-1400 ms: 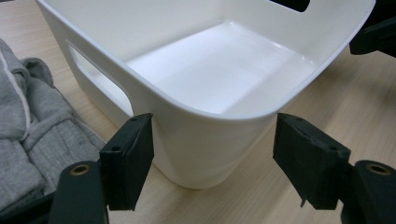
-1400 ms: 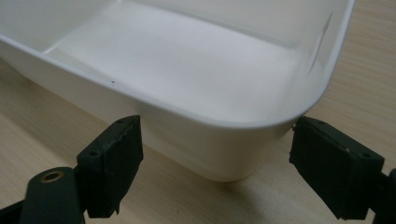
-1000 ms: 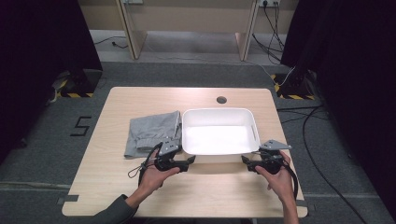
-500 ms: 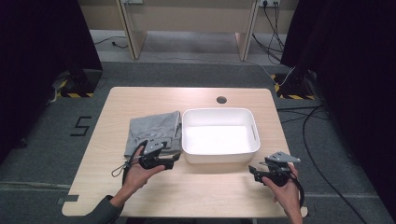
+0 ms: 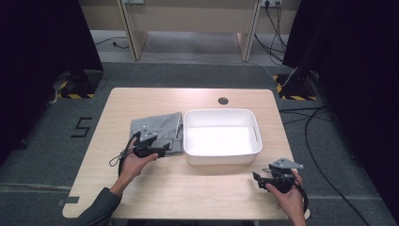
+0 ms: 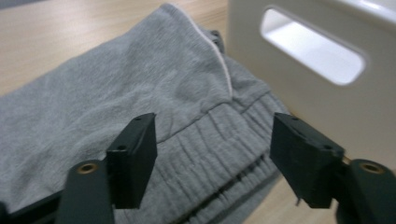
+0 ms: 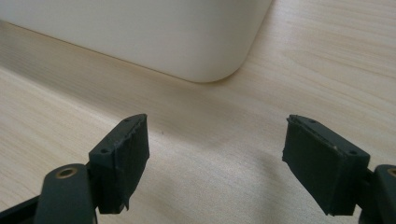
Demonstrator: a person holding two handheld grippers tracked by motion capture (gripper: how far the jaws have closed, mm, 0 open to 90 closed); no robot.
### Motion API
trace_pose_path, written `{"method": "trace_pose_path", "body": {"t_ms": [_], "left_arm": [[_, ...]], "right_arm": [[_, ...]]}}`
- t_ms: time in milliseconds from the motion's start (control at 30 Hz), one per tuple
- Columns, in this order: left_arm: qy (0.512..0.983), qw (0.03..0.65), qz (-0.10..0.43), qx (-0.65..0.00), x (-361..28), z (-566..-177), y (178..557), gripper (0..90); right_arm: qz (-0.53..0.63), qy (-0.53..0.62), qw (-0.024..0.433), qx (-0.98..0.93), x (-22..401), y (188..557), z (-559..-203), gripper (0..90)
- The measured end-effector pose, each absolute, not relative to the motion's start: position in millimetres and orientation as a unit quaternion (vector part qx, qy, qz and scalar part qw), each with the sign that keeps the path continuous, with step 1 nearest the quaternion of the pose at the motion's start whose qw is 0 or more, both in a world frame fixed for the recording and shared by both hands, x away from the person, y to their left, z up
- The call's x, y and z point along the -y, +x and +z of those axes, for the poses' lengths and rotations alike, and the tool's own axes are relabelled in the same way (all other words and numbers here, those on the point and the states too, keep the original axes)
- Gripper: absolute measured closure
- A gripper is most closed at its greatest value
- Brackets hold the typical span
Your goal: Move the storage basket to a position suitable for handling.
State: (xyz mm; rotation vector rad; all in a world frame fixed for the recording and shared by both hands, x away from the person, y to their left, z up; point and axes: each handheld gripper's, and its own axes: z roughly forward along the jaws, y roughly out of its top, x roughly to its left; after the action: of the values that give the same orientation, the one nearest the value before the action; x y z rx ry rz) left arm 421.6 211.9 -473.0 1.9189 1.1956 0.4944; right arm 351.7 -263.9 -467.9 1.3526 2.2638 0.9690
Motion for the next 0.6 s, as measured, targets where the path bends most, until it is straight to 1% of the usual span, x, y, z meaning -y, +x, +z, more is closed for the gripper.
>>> {"method": "trace_pose_path", "body": {"t_ms": [67, 100, 200, 267, 333, 400, 433, 500, 600], "left_arm": [[0.760, 0.392, 0.196, -0.480, -214.2, -479.0, 425.2, 40.0], [0.761, 0.392, 0.192, -0.479, -216.2, -484.2, 425.2, 41.4], [0.768, 0.385, 0.194, -0.474, -215.5, -484.0, 422.8, 44.0], [0.782, 0.369, 0.194, -0.463, -212.2, -483.4, 418.3, 44.6], [0.800, 0.347, 0.216, -0.440, -207.9, -486.3, 412.1, 44.6], [0.806, 0.340, 0.220, -0.432, -207.2, -487.1, 408.4, 45.0], [0.809, 0.337, 0.221, -0.428, -207.9, -486.6, 407.2, 46.5], [0.808, 0.344, 0.209, -0.430, -212.2, -485.8, 403.8, 48.1], [0.812, 0.341, 0.206, -0.427, -214.6, -484.9, 397.2, 49.2]], "right_arm": [[0.338, 0.476, 0.166, -0.795, 264.5, 351.4, -467.7, 23.3], [0.337, 0.475, 0.166, -0.796, 265.2, 351.1, -467.8, 23.4], [0.337, 0.476, 0.164, -0.796, 265.4, 351.0, -468.1, 23.3], [0.335, 0.478, 0.163, -0.795, 264.9, 350.4, -468.8, 23.3], [0.335, 0.477, 0.160, -0.797, 264.3, 350.0, -469.2, 23.3], [0.334, 0.474, 0.161, -0.798, 264.3, 349.4, -468.7, 23.3], [0.333, 0.474, 0.164, -0.799, 264.2, 347.9, -468.2, 23.3], [0.333, 0.474, 0.163, -0.798, 264.0, 346.4, -467.8, 23.3], [0.332, 0.474, 0.163, -0.799, 264.3, 344.8, -467.3, 23.3]]}}
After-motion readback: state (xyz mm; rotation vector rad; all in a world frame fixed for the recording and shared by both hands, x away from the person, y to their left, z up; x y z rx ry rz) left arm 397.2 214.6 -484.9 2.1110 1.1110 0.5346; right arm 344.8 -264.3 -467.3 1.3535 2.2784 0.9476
